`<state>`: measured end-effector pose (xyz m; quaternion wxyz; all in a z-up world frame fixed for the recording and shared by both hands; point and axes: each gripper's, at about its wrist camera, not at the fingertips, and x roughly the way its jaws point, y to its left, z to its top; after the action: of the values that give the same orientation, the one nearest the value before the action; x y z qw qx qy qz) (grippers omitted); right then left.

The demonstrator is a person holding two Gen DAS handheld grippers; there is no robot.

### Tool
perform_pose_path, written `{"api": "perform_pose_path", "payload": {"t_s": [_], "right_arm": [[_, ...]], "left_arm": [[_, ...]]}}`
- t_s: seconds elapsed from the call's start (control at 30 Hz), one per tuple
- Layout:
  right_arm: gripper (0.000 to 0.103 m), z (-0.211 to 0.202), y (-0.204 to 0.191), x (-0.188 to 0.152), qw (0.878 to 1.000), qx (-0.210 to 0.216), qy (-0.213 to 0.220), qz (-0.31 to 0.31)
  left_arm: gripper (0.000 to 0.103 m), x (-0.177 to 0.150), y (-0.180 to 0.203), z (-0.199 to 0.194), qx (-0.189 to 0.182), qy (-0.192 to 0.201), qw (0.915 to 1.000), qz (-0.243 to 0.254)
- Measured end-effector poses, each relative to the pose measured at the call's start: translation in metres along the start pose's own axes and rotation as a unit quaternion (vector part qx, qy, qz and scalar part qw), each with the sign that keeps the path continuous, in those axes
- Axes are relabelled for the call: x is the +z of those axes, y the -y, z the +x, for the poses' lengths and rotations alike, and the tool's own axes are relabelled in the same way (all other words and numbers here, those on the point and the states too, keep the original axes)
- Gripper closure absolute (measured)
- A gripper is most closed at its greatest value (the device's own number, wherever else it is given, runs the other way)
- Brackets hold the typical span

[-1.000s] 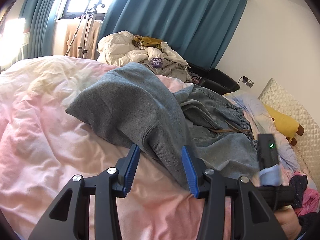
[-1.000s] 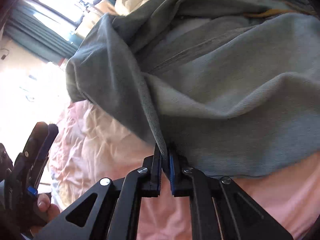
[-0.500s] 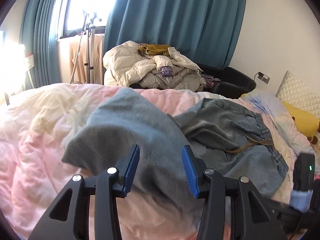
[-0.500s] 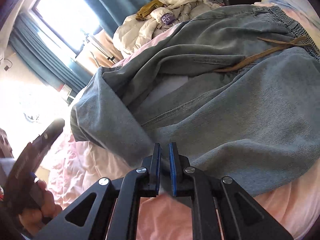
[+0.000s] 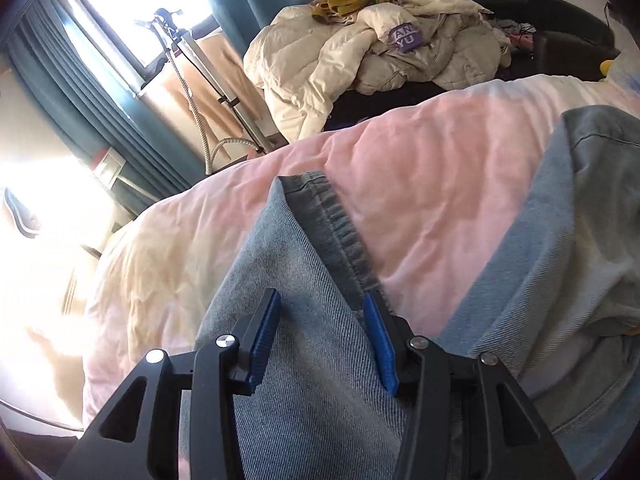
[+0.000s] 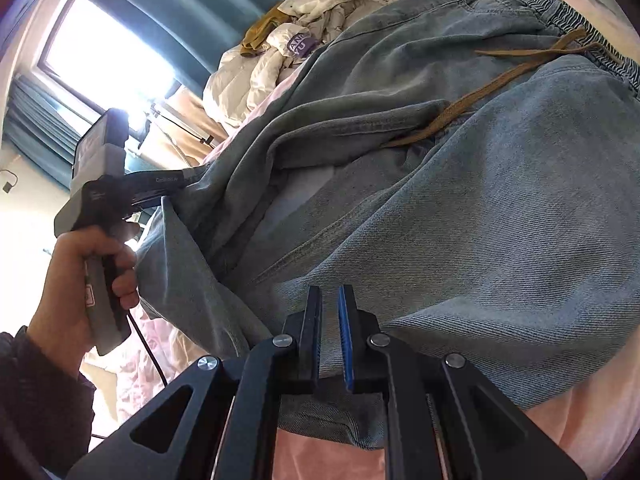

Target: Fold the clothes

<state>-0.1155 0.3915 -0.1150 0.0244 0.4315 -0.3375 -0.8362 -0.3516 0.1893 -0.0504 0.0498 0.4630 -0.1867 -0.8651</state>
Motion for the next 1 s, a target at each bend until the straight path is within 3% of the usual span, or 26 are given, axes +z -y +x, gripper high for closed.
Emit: {"api": "perform_pose_path", "payload": {"t_s": [0.03,0.1,0.17,0.4,0.63,0.7,0.9,1.0], "right_arm": [[0.094,0.003,0.001,0.000,1.000,0.003,-0.005,0.001],[0.094,0.006,0.001,-0.001,1.000,0.004,-0.008,-0.006],[0.094,0.007,-0.001,0.000,1.000,0.003,-0.008,-0.012],[0.094,-0.001,-0.014,-0.008,0.999,0.000,-0.001,-0.045],[0.094,-0.001,-0.028,-0.019,0.997,-0.015,-0.010,-0.076],[0.094,0.004,-0.034,-0.024,0.996,-0.019,-0.021,-0.083],[0.094,0.017,-0.051,-0.039,0.993,-0.030,-0.055,-0.104],[0.094,0.027,-0.052,-0.045,0.991,-0.033,-0.077,-0.105]], "left_arm": [[0.062,0.000,-0.003,0.002,0.003,-0.001,1.0000,-0.004],[0.090,-0.004,-0.009,-0.004,-0.001,0.002,0.9999,-0.014],[0.098,-0.012,-0.017,-0.018,-0.001,0.013,0.9996,-0.027],[0.099,-0.065,-0.061,-0.098,-0.040,0.078,0.9931,-0.078],[0.099,-0.160,-0.105,-0.167,-0.095,0.115,0.9834,-0.103],[0.099,-0.194,-0.114,-0.174,-0.110,0.112,0.9808,-0.115],[0.099,-0.270,-0.118,-0.142,-0.128,0.064,0.9814,-0.129],[0.099,-0.289,-0.112,-0.125,-0.127,0.058,0.9828,-0.121]]}}
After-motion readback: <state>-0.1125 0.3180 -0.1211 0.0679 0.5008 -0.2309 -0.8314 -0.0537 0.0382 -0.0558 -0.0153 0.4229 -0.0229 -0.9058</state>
